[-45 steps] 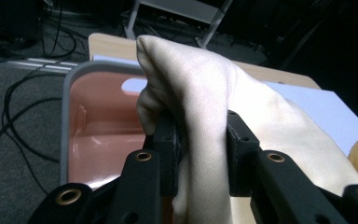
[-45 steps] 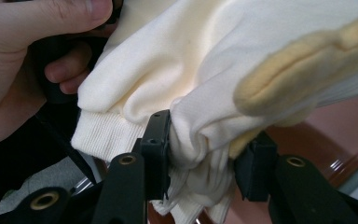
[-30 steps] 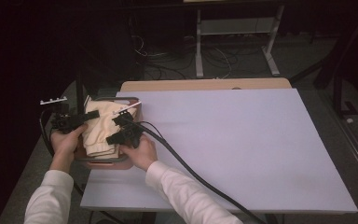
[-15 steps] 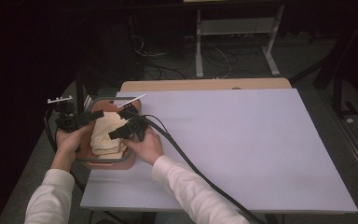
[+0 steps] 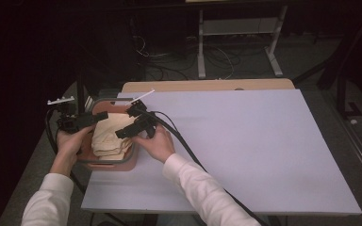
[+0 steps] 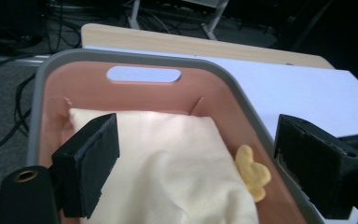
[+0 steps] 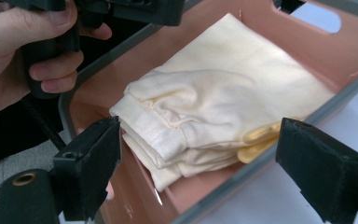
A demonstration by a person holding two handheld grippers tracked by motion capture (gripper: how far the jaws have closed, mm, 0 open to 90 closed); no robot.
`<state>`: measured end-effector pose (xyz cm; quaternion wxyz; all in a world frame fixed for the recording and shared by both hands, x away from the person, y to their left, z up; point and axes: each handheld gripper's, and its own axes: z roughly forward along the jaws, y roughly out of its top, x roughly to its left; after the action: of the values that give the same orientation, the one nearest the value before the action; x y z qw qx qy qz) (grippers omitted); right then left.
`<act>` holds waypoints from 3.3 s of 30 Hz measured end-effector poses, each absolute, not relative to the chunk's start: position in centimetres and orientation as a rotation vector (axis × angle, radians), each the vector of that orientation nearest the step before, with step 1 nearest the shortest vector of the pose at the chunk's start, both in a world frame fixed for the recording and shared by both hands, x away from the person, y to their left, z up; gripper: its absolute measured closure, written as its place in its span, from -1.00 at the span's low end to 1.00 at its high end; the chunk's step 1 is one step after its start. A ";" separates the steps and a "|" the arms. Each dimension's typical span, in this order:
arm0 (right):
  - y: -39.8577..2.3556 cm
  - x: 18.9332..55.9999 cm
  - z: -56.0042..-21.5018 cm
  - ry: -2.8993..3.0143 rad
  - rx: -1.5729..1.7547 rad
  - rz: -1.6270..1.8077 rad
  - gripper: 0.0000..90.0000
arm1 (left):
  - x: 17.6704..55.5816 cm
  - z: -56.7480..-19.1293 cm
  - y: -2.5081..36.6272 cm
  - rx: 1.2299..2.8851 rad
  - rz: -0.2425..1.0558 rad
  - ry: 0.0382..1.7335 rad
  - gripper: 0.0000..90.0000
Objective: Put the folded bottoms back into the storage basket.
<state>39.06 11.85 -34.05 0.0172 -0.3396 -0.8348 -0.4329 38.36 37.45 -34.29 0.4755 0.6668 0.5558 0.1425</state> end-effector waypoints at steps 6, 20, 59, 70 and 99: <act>10.0 39.1 -33.5 -2.603 -1.064 -1.366 -0.89 | 37.7 -33.8 37.0 1.630 0.348 1.336 -0.87; 5.3 39.3 -33.8 -2.570 -1.093 -1.402 -1.00 | 36.0 -32.9 34.6 1.655 0.334 1.229 -1.00; -6.3 37.1 -35.3 -2.560 -1.140 -1.492 -1.00 | 32.8 -33.7 27.2 1.771 0.363 1.039 -1.00; -9.2 36.0 -35.7 -2.552 -1.177 -1.504 -1.00 | 31.8 -34.4 25.8 1.788 0.357 0.988 -1.00; -17.9 32.3 -38.2 -2.487 -1.298 -1.601 -1.00 | 29.0 -36.5 22.0 1.894 0.373 0.874 -1.00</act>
<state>32.28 -17.86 -38.19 -0.0441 -0.4016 -0.7692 -0.4952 29.02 21.97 -36.54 0.4895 0.7795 0.3596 0.1535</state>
